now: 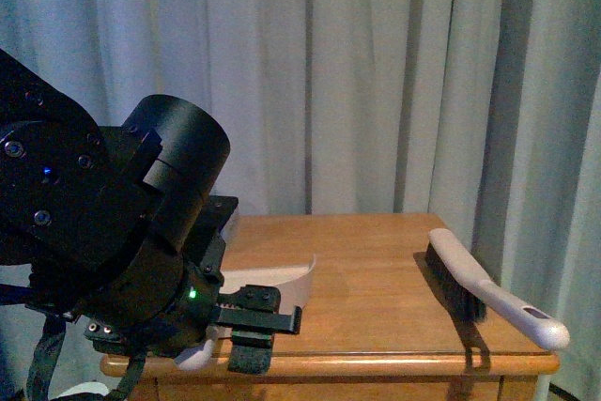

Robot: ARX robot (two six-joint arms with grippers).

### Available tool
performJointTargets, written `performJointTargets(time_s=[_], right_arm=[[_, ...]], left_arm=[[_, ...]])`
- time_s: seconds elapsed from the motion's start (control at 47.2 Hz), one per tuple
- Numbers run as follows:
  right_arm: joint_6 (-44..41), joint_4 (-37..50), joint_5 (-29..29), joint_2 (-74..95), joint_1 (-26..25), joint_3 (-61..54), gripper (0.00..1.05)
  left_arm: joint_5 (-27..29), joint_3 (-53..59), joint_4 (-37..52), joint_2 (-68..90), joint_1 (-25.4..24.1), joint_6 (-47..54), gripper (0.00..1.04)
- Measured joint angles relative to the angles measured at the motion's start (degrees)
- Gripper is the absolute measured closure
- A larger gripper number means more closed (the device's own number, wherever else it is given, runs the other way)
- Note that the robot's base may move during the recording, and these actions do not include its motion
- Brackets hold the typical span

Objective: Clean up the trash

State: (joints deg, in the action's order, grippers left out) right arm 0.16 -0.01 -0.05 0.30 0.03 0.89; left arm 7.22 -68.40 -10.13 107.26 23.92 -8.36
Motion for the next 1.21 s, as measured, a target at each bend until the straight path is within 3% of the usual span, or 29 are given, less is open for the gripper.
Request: performJointTargets(time_s=[0.233, 0.53, 0.742, 1.208], right_arm=[[-0.02, 0.0, 0.0, 0.0, 0.0, 0.0, 0.07], [-0.02, 0.0, 0.0, 0.0, 0.0, 0.0, 0.07], [0.0, 0.0, 0.0, 0.0, 0.0, 0.0, 0.07], [0.0, 0.0, 0.0, 0.0, 0.0, 0.0, 0.07]], left_arm=[[-0.61, 0.2, -0.55, 0.0, -0.07, 0.61, 0.77], [-1.03, 0.24, -0.66, -0.24, -0.31, 1.51, 0.78], [-2.75, -0.28, 0.42, -5.7, -3.82, 5.79, 0.78], [-16.96, 4.98, 5.99, -31.85, -15.21, 16.59, 0.78]])
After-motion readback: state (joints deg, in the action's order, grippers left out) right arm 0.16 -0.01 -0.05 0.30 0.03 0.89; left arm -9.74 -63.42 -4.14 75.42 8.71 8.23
